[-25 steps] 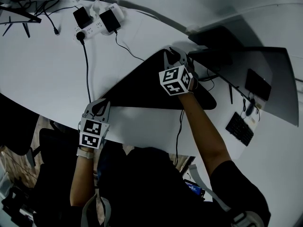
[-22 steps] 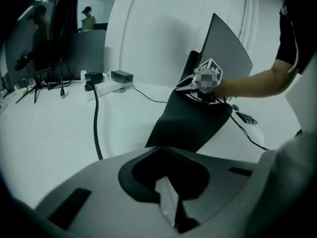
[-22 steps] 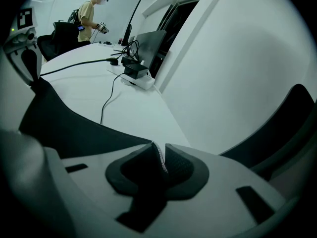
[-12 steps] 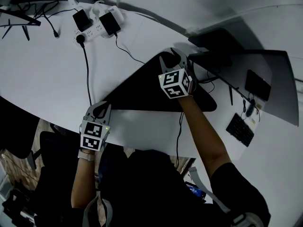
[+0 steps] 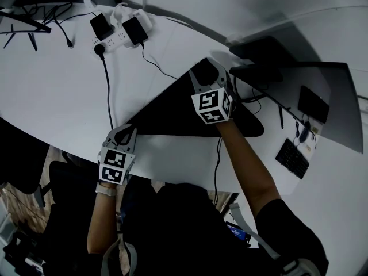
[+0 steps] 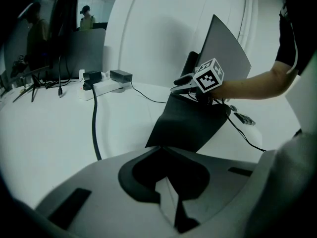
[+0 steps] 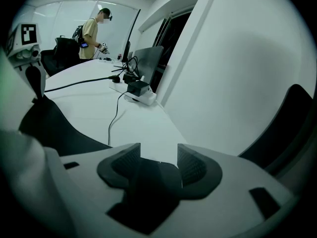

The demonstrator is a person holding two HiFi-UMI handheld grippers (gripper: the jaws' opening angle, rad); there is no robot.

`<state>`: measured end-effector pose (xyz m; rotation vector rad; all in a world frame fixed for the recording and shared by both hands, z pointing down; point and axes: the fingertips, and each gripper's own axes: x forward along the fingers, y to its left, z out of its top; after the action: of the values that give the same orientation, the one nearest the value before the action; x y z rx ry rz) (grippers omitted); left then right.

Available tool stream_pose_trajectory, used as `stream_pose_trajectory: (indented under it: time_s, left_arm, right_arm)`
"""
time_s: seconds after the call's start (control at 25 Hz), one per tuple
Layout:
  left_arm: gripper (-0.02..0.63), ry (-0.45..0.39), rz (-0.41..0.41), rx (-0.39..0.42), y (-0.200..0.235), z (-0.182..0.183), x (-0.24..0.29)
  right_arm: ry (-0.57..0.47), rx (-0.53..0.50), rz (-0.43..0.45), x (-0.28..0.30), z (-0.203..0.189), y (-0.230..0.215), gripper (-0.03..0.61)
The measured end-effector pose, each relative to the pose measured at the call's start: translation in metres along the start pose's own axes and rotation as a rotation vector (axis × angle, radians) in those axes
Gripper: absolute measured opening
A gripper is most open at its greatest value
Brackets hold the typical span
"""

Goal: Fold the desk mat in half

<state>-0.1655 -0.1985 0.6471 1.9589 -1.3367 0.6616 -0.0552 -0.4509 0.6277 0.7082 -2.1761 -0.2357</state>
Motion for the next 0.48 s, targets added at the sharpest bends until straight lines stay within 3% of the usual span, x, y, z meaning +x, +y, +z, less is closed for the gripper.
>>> stream_pose_trajectory:
  time_s: [0.48]
  left_arm:
    - [0.009, -0.023, -0.034, 0.009, -0.001, 0.006, -0.009]
  right_arm:
    - [0.016, 0.057, 0.04, -0.033, 0.005, 0.016, 0.221]
